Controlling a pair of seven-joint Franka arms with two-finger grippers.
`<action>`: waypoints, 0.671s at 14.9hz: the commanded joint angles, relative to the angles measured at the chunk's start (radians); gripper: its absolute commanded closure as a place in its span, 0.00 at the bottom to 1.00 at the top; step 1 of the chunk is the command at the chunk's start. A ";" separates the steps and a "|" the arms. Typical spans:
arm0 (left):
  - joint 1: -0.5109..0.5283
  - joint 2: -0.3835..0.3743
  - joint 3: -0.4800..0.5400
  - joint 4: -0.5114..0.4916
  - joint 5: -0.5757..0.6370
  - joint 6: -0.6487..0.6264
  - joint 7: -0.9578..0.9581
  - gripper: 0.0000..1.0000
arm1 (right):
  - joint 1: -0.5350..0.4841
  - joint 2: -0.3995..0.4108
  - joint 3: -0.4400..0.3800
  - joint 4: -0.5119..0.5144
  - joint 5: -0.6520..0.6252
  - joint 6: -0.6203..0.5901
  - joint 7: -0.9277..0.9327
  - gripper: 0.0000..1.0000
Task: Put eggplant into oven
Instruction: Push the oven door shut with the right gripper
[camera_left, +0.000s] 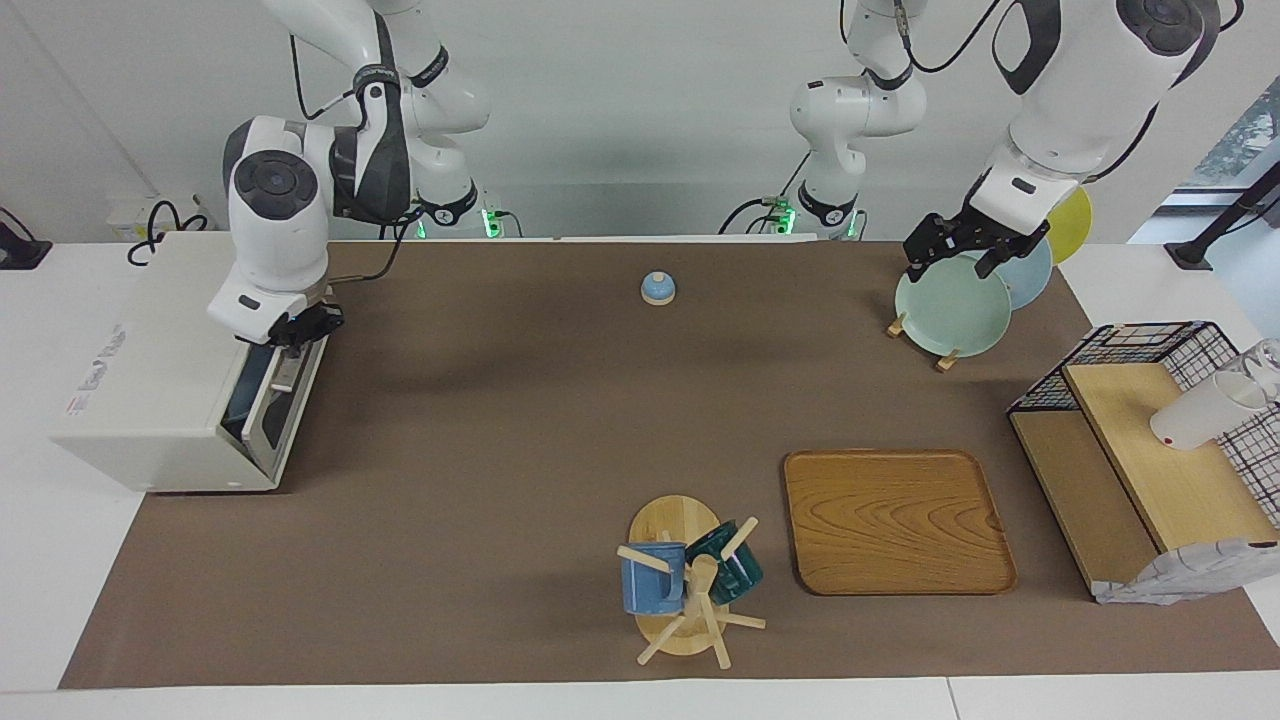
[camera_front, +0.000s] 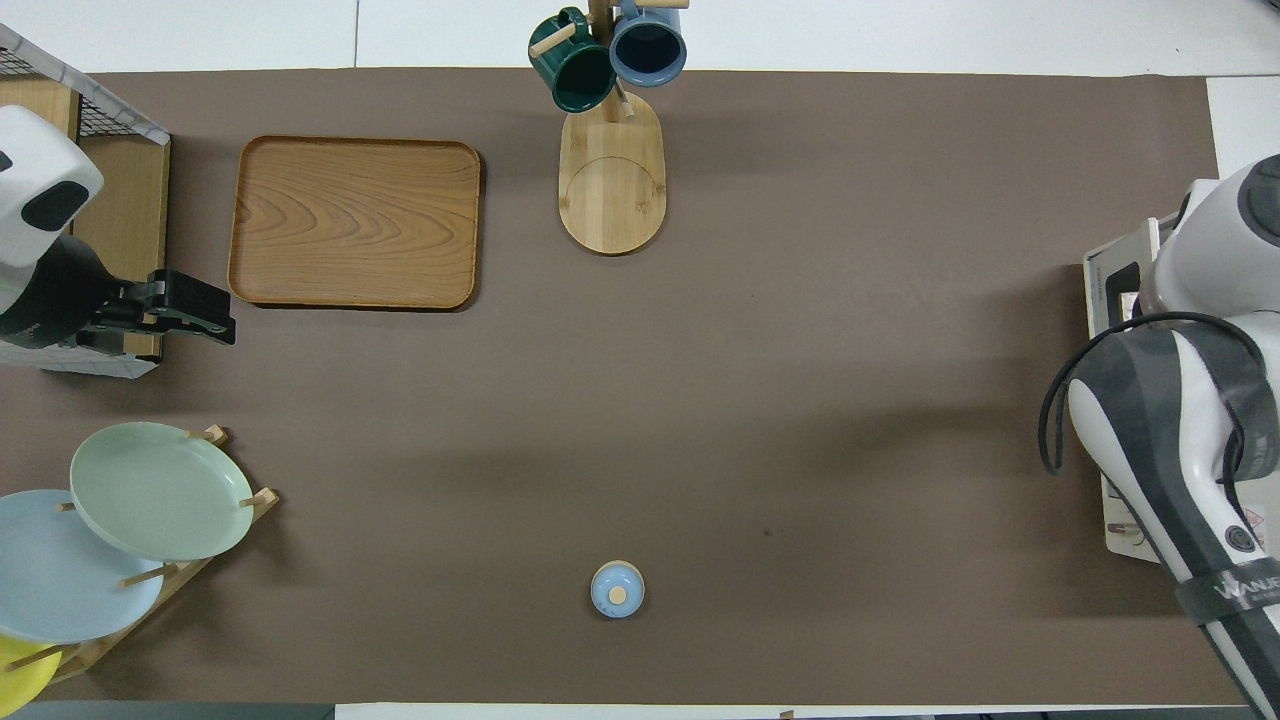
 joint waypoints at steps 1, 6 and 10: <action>0.007 -0.020 0.000 -0.019 -0.007 0.009 0.000 0.00 | -0.012 0.001 0.000 0.147 0.125 -0.135 -0.041 1.00; 0.007 -0.020 0.000 -0.019 -0.007 0.009 0.000 0.00 | 0.000 -0.010 0.010 0.234 0.256 -0.196 -0.020 0.84; 0.007 -0.020 0.000 -0.019 -0.007 0.009 0.000 0.00 | 0.003 -0.018 0.013 0.238 0.273 -0.222 0.044 0.45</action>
